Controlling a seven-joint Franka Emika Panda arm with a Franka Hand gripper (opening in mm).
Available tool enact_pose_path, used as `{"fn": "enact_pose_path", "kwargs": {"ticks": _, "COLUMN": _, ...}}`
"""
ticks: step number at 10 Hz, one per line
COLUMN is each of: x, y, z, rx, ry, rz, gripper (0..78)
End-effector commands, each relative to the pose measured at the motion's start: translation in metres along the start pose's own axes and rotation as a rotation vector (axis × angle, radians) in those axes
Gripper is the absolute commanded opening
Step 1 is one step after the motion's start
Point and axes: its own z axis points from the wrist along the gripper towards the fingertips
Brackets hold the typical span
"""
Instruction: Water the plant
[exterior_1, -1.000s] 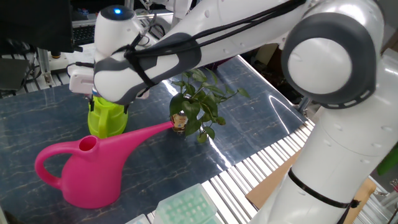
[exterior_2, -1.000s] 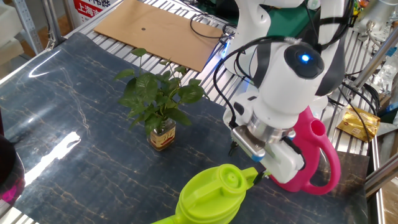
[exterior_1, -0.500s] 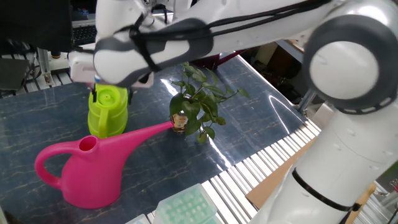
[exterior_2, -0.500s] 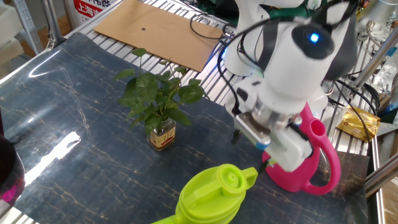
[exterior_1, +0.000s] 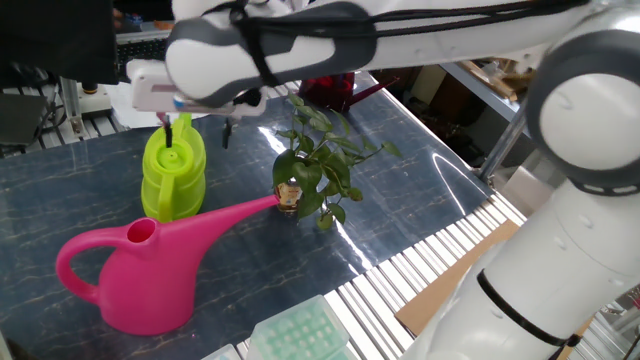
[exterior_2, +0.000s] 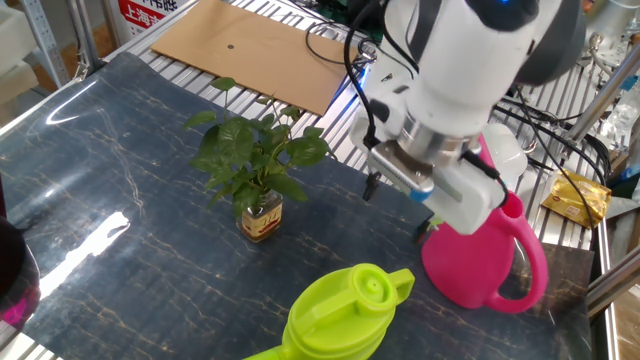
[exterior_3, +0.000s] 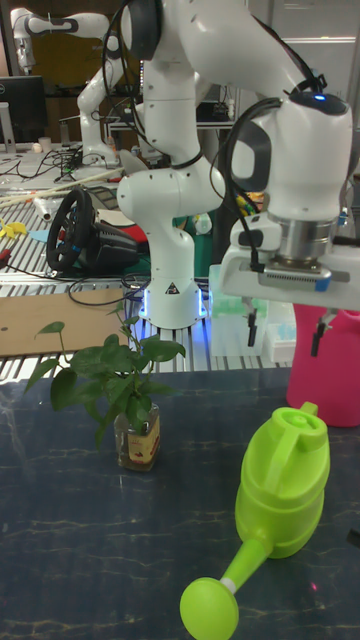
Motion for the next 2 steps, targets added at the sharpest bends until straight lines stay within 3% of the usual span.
{"fn": "enact_pose_path", "kwargs": {"ticks": 1, "x": -0.002, "y": -0.0029, "z": -0.0066, "rx": 0.0, "ry": -0.002, "rz": -0.016, "gripper": 77.4}}
{"fn": "enact_pose_path", "kwargs": {"ticks": 2, "x": -0.0028, "y": -0.0031, "z": -0.0076, "rx": 0.0, "ry": -0.002, "rz": -0.016, "gripper": 77.4}}
